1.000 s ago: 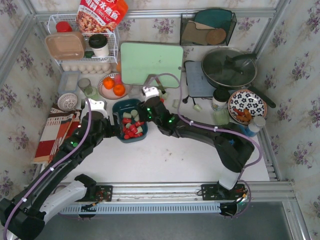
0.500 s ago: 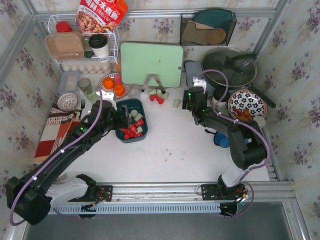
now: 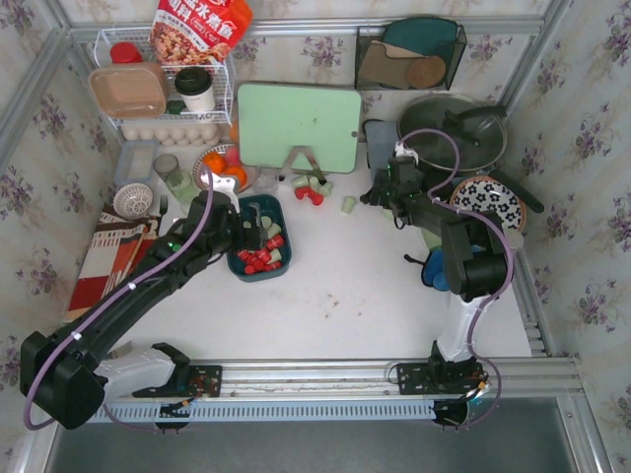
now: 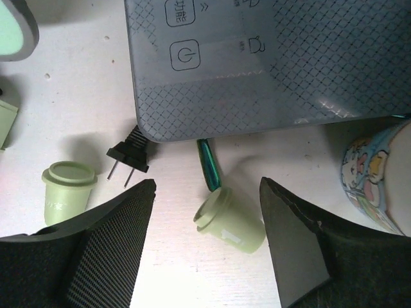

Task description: Mix the coffee capsules in the storage basket

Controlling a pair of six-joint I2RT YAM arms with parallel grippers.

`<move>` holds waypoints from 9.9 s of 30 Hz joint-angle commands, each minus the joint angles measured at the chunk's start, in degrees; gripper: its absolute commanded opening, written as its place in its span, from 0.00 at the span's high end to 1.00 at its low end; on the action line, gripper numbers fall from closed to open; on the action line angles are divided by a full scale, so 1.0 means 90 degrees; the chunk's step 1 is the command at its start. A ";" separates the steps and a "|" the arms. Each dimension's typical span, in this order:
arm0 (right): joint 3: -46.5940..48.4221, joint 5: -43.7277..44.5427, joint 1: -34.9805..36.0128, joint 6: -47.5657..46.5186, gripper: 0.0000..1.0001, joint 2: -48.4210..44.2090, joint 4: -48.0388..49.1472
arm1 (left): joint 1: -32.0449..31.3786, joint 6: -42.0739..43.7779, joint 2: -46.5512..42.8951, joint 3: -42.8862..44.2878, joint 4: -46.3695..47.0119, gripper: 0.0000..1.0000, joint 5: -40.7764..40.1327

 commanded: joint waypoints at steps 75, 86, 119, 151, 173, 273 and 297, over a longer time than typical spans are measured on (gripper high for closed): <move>-0.6222 -0.3192 0.3308 -0.3840 0.67 -0.3004 0.9560 | -0.0276 -0.0289 -0.0420 -0.0283 0.0718 0.18 0.1549; -0.6415 -0.3334 0.3679 -0.4788 0.62 -0.2296 1.0583 | -0.1211 0.0024 0.0165 -0.0237 0.1540 0.20 0.1802; -0.6430 -0.3172 0.3841 -0.4673 0.59 -0.2522 1.0662 | -0.1975 0.0288 0.1547 0.0111 0.2142 0.74 0.1814; -0.3441 0.2790 0.3651 -0.1433 0.00 -0.3152 0.3913 | 0.1111 0.0628 0.3300 0.1810 0.0849 0.94 -0.0053; 0.0192 0.1068 0.2152 0.1740 0.21 0.0291 0.0397 | 0.1208 0.0647 0.4200 0.1962 0.0882 0.33 -0.1156; -0.2563 -0.2116 0.2767 0.1231 0.44 -0.4102 0.0585 | -0.1320 0.6024 0.1464 -0.2276 0.6793 1.00 0.1802; -0.2090 0.0404 0.2767 0.0746 0.43 -0.2170 0.1517 | 0.0680 0.2702 0.4387 0.1563 0.2762 0.86 -0.0498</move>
